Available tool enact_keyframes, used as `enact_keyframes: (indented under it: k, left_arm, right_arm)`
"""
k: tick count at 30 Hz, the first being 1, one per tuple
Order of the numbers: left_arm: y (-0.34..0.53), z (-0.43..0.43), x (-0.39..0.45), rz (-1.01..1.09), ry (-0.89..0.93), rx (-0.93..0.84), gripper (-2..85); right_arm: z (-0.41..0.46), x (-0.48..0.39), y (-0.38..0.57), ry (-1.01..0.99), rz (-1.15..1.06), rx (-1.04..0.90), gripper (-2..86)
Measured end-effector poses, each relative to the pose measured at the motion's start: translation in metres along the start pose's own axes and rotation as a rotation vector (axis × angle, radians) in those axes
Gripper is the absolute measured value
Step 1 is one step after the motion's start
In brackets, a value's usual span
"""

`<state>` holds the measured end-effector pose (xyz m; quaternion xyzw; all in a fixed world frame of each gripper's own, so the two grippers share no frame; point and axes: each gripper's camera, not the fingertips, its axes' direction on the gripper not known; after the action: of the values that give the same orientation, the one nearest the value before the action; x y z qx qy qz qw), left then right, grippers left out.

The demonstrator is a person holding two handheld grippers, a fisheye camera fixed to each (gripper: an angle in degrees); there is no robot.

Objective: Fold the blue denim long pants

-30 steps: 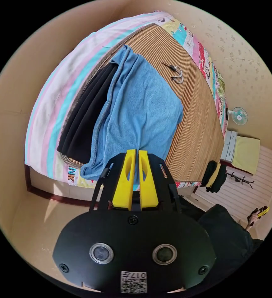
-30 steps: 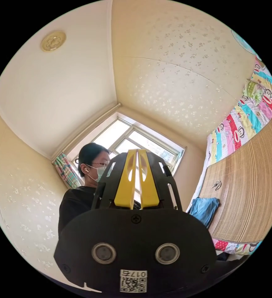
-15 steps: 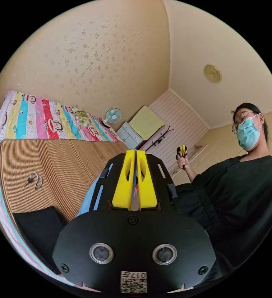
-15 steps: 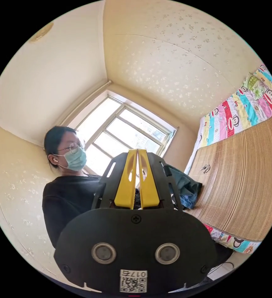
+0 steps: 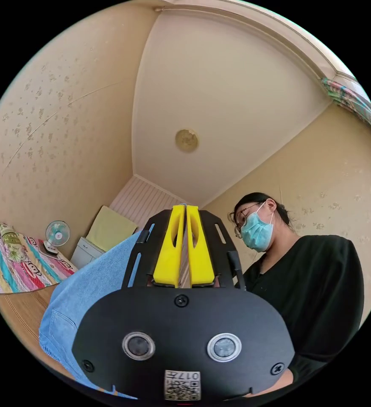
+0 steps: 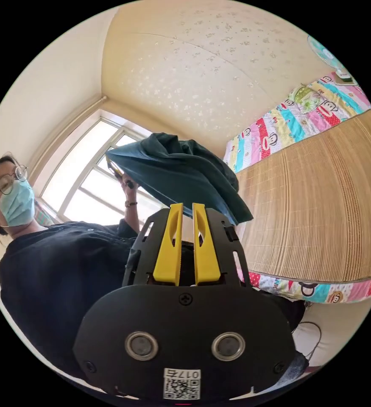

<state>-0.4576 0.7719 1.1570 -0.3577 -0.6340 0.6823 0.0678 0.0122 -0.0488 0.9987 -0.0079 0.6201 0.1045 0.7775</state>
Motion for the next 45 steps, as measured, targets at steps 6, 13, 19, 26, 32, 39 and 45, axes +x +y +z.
enact_keyframes:
  k: [6, 13, 19, 26, 32, 39, 45]
  left_arm:
    - [-0.004, 0.100, -0.025, 0.041, 0.017, -0.247, -1.0]
    - [0.012, 0.172, -0.068, -0.027, 0.412, -0.321, -0.8]
    - [0.050, 0.195, -0.121, -0.239, 0.588, -0.211, -0.7]
    - [0.117, 0.249, -0.146, -0.361, 0.888, -0.226, -0.7]
    - [0.161, 0.245, -0.138, -0.280, 0.833, -0.520, -0.8]
    - [0.242, 0.201, -0.170, -0.328, -0.295, -0.963, 0.8]
    - [0.305, 0.187, -0.205, -0.571, -0.381, -0.774, 5.9]
  right_arm:
    - [0.016, -0.018, -0.001, 0.027, -0.086, -0.023, 7.5]
    - [0.027, -0.015, 0.000, -0.108, -0.040, 0.012, 12.8]
    - [0.070, -0.054, 0.013, 0.398, -0.219, -0.193, 18.9]
    - [0.103, -0.075, 0.006, 0.329, -0.287, -0.223, 8.7]
    - [0.023, -0.040, -0.004, 0.190, 0.006, 0.196, 7.1]
    - [-0.050, -0.057, -0.008, -0.054, -0.217, 0.449, 6.8]
    - [-0.032, -0.093, -0.033, -0.055, -0.404, 0.349, 6.4]
